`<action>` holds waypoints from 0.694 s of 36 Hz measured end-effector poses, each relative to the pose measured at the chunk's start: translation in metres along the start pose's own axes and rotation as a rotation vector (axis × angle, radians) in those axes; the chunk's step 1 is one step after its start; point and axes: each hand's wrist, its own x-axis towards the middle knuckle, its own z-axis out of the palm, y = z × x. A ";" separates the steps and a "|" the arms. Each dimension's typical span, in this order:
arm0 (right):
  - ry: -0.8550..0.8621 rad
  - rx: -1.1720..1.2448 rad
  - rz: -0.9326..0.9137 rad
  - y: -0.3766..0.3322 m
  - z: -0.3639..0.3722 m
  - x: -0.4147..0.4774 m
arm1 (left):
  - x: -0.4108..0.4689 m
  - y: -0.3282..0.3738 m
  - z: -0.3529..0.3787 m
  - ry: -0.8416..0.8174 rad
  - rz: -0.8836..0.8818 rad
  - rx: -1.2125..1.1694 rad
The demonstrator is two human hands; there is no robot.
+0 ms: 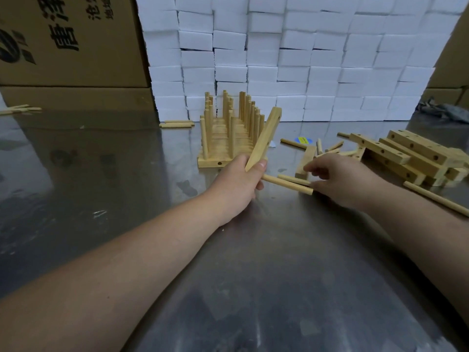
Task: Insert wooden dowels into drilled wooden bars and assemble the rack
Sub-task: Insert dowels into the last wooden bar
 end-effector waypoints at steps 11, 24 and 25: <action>-0.122 -0.223 0.168 0.002 -0.012 0.001 | -0.001 0.001 -0.001 0.006 -0.009 -0.001; 0.146 0.315 -0.038 -0.025 -0.009 -0.014 | 0.003 0.003 -0.003 0.078 -0.106 -0.236; 0.152 0.325 -0.036 -0.025 -0.008 -0.015 | 0.004 0.003 -0.003 0.078 -0.125 -0.247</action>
